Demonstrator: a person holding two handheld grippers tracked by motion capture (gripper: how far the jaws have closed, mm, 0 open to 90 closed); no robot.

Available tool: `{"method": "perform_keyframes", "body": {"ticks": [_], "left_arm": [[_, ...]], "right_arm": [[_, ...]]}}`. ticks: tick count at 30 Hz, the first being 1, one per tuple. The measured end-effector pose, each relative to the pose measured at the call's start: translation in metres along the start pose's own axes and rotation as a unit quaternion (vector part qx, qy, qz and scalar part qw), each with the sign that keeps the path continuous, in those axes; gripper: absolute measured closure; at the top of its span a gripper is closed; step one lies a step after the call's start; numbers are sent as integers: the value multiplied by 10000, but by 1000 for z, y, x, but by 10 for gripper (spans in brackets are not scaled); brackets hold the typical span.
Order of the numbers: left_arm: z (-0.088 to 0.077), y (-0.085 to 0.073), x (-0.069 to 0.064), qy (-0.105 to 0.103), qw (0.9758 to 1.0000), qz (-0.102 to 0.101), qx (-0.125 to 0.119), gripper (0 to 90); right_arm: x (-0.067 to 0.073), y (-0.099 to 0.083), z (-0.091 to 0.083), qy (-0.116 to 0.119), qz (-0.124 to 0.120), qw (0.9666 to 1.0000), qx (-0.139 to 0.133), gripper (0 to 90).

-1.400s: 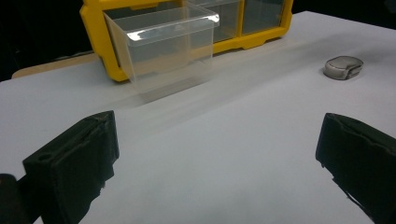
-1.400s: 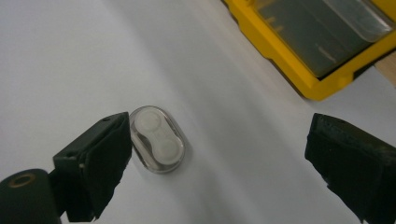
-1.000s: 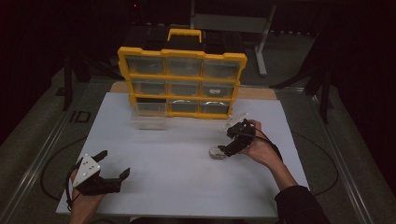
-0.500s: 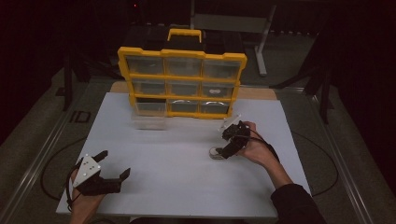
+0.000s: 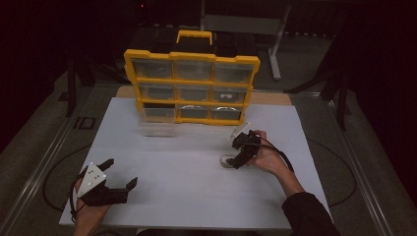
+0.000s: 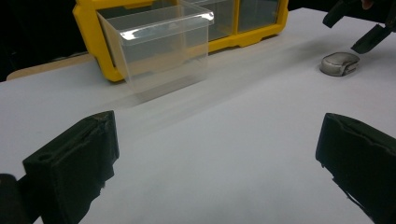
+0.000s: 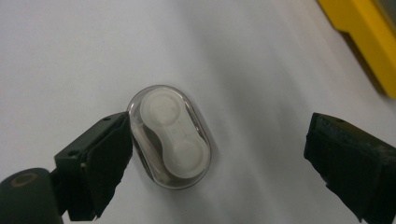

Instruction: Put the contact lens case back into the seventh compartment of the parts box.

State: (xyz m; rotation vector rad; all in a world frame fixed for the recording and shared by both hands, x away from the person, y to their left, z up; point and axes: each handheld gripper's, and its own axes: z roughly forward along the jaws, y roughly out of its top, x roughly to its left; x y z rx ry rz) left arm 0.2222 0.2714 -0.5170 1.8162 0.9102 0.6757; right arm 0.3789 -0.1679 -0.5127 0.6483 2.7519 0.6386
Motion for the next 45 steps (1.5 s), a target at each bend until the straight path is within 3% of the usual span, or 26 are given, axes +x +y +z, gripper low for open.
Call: {"method": "perform_keyframes", "body": {"ticks": [8,17,19,26,36,45], "left_arm": [[0,0,0,-7,10000,-1,-2,3],[0,0,0,-9,10000,4,-1,3],[0,0,0,-16,10000,3,-2,3],[0,0,-1,-26,10000,5,9,3],[0,0,-1,-9,10000,4,-3,3],[0,0,-2,-10,10000,8,-4,3]], "right_arm": [[1,0,9,313,-46,9994,144,106],[4,1,22,699,-365,9964,320,384],[6,1,25,663,-354,9962,433,430],[7,2,26,656,-373,9958,523,454],[6,1,25,702,-193,9959,540,487],[6,0,8,822,-52,9957,417,487]]}}
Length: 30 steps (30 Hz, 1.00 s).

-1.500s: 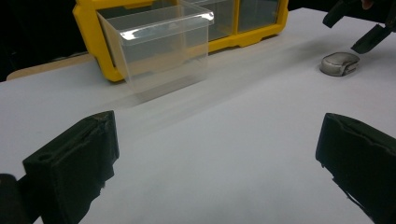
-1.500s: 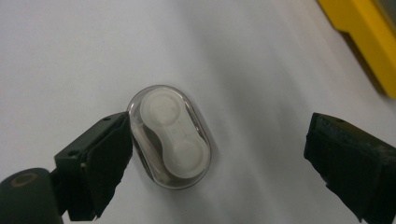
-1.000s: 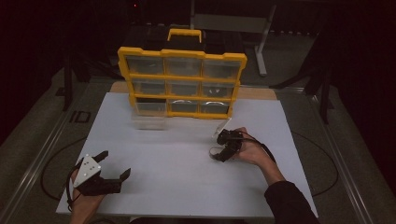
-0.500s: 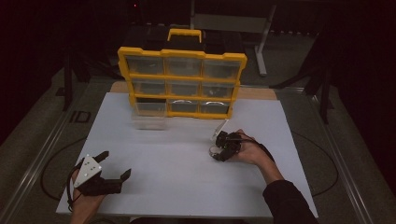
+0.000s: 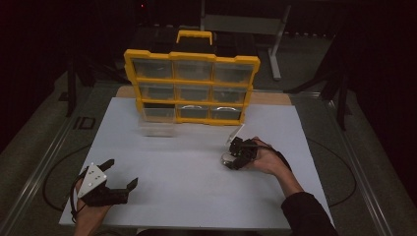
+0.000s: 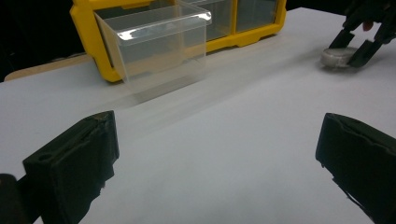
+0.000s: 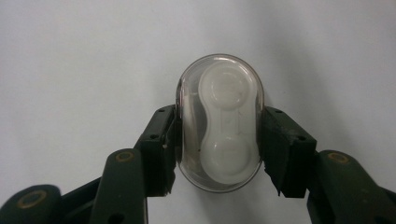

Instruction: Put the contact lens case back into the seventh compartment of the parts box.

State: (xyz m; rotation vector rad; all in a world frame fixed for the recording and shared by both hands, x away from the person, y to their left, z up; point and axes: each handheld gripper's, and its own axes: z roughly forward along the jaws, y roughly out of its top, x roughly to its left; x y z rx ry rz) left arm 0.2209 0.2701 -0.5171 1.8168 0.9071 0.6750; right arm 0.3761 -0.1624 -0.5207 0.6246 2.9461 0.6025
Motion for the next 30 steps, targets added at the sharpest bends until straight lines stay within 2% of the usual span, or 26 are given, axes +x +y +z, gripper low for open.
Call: {"method": "perform_keyframes", "body": {"ticks": [1,3,4,5,11,19,30], "left_arm": [[0,0,0,2,10000,-6,-3,3],[0,0,0,4,10000,-8,-2,3],[0,0,0,4,10000,-4,-1,3],[0,0,0,2,10000,-2,0,3],[0,0,0,6,10000,-18,-11,3],[0,0,0,1,10000,-14,-8,3],[-1,0,0,12,10000,-13,-19,3]], "right_arm": [[2,-1,-6,-9,52,10000,-68,486],[2,-1,-6,-9,52,10000,-68,486],[3,-2,-16,7,170,9997,-176,486],[3,-2,-18,0,169,9996,-232,486],[2,-6,-34,-18,330,9988,-351,486],[1,1,-58,-215,327,9984,-398,487],[-6,9,-71,-328,316,9979,-460,487]]}}
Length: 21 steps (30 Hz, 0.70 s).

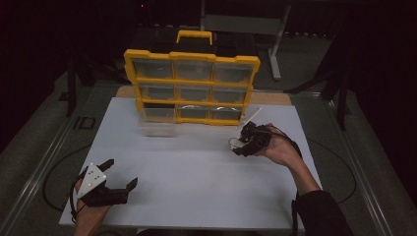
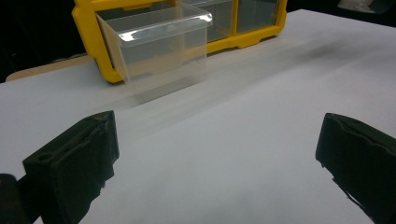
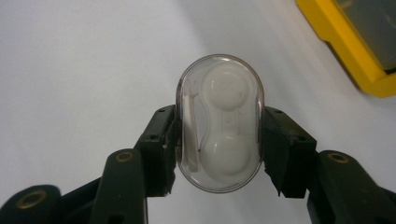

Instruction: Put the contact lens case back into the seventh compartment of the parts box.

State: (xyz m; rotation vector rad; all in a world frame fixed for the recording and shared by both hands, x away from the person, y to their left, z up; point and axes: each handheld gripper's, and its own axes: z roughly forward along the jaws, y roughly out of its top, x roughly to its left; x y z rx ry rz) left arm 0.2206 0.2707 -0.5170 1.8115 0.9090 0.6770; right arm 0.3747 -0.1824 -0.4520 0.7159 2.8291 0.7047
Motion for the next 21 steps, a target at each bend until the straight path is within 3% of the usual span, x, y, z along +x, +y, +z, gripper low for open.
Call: {"method": "perform_keyframes", "body": {"ticks": [21], "left_arm": [[0,0,0,8,10000,7,-17,3]], "right_arm": [[-15,28,-22,-154,-80,9998,-137,486]]}}
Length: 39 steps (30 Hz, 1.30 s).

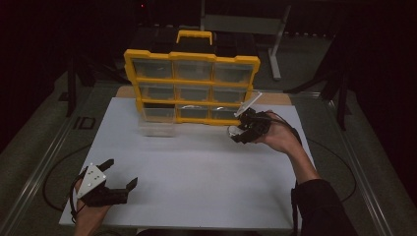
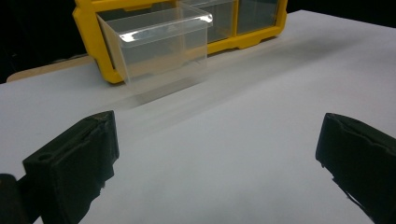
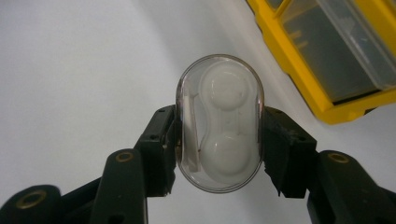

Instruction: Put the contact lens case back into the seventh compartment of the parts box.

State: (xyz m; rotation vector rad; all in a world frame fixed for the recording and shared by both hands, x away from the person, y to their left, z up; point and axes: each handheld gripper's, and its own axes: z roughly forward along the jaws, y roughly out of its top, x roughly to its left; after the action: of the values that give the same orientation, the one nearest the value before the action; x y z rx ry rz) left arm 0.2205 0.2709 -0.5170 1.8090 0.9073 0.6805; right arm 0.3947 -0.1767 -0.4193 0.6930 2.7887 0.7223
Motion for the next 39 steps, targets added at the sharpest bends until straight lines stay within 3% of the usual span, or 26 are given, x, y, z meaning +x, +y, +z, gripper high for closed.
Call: {"method": "perform_keyframes", "body": {"ticks": [16,39], "left_arm": [[0,0,0,64,10000,25,-28,3],[0,-1,-1,57,10000,32,-33,3]], "right_arm": [[-8,22,-13,-68,2,9998,-196,486],[-6,57,-15,-56,-102,9994,-334,486]]}}
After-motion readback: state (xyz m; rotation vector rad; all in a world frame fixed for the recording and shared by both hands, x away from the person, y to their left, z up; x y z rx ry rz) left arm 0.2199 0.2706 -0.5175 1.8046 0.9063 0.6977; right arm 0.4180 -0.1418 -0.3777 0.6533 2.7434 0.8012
